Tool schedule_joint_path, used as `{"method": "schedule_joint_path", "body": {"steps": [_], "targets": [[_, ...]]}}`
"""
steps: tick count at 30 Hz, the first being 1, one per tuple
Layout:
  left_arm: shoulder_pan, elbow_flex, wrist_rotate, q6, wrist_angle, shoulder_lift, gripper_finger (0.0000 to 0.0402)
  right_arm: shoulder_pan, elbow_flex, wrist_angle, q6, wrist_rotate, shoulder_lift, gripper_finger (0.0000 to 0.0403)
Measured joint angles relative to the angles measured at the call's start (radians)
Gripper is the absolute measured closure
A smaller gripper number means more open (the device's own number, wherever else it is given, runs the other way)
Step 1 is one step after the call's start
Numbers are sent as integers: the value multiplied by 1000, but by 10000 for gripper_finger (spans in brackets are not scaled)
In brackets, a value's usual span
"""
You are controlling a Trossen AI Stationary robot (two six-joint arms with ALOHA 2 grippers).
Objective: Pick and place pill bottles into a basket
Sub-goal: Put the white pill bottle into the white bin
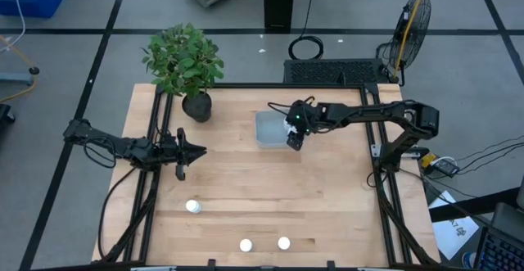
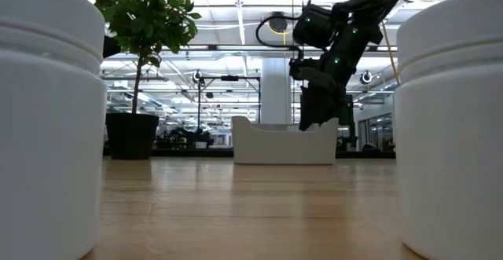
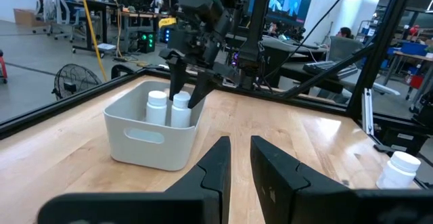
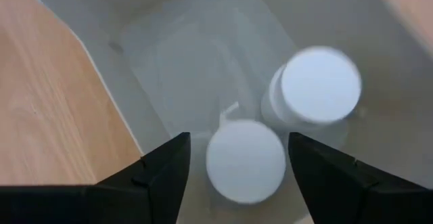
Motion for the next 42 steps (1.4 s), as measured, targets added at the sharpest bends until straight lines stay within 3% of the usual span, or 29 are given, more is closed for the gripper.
{"method": "schedule_joint_path", "body": {"steps": [8,13,25,33,42], "targets": [[0,0,0,0,0,0,341,9,0,9,5,1,-111,162],[0,0,0,0,0,0,341,78,0,38,5,0,-181,164],[0,0,0,0,0,0,341,471,0,210,-206,-34,-214,165],[0,0,0,0,0,0,341,739,0,391,-206,-73,-208,165],[0,0,0,0,0,0,341,869,1,494,-212,31,-118,166]]}}
